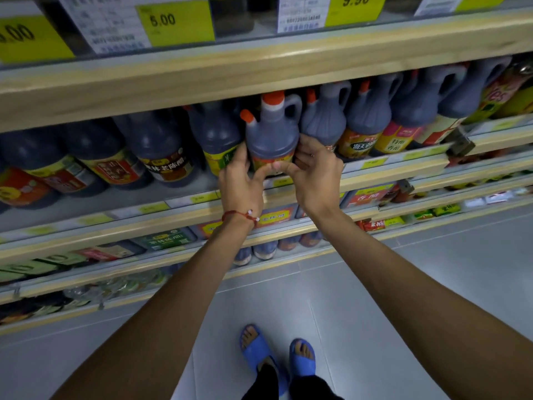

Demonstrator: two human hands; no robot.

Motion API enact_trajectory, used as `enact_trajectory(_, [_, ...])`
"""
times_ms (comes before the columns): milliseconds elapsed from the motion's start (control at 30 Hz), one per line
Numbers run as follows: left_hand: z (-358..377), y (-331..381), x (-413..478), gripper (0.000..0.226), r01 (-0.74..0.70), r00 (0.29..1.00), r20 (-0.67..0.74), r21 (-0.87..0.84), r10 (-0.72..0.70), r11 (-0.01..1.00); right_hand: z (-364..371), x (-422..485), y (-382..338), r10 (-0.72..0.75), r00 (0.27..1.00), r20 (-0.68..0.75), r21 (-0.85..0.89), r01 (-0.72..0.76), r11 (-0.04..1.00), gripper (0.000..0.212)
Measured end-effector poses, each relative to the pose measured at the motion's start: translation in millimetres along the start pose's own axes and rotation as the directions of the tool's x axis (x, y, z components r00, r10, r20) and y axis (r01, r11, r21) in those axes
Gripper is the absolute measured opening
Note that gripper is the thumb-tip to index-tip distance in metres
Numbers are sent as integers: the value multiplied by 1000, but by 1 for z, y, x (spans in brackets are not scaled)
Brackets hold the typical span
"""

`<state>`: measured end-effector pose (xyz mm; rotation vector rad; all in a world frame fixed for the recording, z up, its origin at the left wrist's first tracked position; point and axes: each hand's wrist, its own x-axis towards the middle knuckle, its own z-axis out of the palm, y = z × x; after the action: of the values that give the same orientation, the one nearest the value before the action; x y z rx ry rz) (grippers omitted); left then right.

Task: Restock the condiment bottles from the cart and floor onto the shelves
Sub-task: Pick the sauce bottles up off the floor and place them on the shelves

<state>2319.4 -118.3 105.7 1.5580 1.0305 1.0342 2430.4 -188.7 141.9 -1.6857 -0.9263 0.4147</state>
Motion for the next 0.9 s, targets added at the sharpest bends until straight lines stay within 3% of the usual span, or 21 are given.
enact_trajectory(167, [1,-8,-1,59,-58,998,-10,113,59,992,2,-1,7,-26,1000,-1,39,26,999,51])
enact_trajectory(433, [8,-8,-3,47,-140,984,-106,13,140,990,5,-5,27,21,999,-42,138,-15,990,37])
enact_trajectory(633, [13,-16,-7,35,-170,968,-180,37,174,985,6,-5,40,-83,996,-26,48,84,995,32])
enact_trajectory(900, [21,-10,-11,52,-156,964,-219,3,153,988,-6,-9,40,-156,983,93,-41,161,986,50])
